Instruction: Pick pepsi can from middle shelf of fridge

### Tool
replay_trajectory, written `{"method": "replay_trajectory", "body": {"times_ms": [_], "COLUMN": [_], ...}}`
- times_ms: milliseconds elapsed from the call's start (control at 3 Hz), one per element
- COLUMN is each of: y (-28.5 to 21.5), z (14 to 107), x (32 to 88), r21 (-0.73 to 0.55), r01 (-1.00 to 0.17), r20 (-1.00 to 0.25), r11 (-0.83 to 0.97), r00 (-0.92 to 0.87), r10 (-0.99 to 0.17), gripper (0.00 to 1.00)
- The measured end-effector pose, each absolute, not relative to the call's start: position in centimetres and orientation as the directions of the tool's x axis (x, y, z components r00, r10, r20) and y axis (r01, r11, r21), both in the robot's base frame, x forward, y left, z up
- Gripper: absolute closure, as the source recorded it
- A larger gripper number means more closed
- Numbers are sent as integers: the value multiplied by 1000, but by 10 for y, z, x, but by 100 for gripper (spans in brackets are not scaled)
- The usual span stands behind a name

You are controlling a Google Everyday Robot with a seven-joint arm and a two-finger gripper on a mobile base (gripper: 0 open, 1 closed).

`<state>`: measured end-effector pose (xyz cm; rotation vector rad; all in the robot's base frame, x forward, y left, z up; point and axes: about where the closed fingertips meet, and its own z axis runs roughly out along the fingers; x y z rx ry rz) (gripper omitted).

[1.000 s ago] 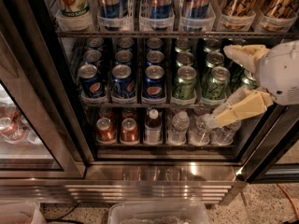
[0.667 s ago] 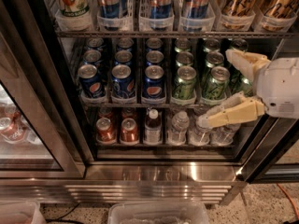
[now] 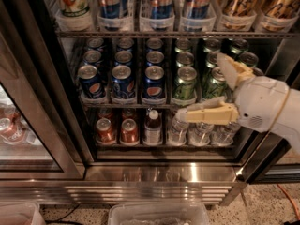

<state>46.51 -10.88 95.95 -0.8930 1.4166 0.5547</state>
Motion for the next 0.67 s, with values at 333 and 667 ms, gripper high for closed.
{"method": "replay_trajectory", "body": {"times_ms": [333,667], "y": [-83,-83], "z": [951,951], "x": [478,478], "r21": [-146,-146], "r01": [-800,-800], "r20": [-988,-988], "r11": [583,583], "r00": [146,146], "r10": [-46,-46], "gripper": [0,0]}}
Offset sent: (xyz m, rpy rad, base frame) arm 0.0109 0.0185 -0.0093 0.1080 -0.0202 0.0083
